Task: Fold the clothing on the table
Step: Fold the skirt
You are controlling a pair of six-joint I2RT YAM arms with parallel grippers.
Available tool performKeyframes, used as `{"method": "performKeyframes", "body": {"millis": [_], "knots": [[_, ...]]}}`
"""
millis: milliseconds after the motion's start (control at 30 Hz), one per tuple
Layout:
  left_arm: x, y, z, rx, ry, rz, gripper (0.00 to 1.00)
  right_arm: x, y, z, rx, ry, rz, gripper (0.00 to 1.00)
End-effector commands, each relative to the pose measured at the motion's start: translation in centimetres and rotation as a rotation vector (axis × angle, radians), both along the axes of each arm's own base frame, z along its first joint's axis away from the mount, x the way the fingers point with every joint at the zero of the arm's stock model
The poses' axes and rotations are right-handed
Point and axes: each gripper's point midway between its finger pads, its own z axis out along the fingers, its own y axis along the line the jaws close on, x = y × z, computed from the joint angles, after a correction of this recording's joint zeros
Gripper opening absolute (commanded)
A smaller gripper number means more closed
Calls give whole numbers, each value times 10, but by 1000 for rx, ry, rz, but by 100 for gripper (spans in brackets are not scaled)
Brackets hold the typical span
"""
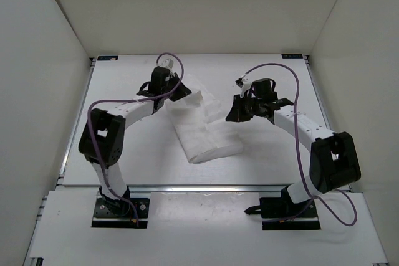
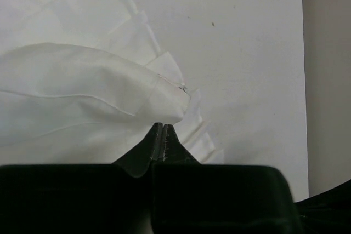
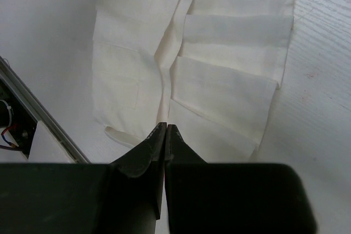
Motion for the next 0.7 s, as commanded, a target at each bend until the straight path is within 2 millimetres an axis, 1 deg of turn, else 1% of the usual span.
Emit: {"method": "performKeyframes", "body": {"millis": [0,33,67,100,133,167,200,233,267,300,333,367,400,433,467,533,600,633,667], "knots": [[2,-52,8,-163,-32,-145,0,3,-6,16,13,-65,-8,0],[1,-64,-1,-176,-16,-182,0,-1,-7,15,8,-62,-6,0],[8,-70,5,-188,-40,-194,0,0,-10,17,11,-72,-17,0],[13,-79,-5,-189,-20,-199,0,-1,-13,16,7,-71,-23,0],[16,-82,-23,-182,13,-197,0,-1,-15,18,6,-79,-30,0],[23,-89,-17,-184,-2,-198,0,-2,-18,17,4,-78,-35,0],[26,-92,-35,-175,29,-191,0,-2,-20,18,3,-80,-45,0],[31,-93,-45,-161,46,-170,0,-4,-22,18,1,-83,-46,0],[40,-90,-49,-154,44,-147,0,-3,-24,20,4,-84,-58,0],[42,-91,-56,-154,55,-132,0,-4,-27,19,-4,-84,-61,0],[47,-82,-69,-138,73,-89,0,-5,-27,21,-1,-89,-65,0],[53,-76,-71,-141,66,-52,0,-6,-30,20,-3,-85,-74,0],[56,-74,-70,-144,60,-36,0,-7,-31,17,-8,-79,-77,0],[61,-66,-78,-133,70,6,0,-9,-32,19,-5,-86,-82,0],[68,-59,-79,-126,65,34,0,-10,-35,19,-7,-85,-87,0],[76,-48,-86,-117,76,75,0,-14,-33,17,-4,-83,-82,0],[84,-38,-93,-118,96,107,0,-12,-34,18,-6,-86,-80,1],[87,-40,-90,-107,102,115,0,-13,-32,16,-13,-79,-74,3],[91,-40,-87,-90,99,116,0,-12,-33,17,-19,-75,-80,4]]}}
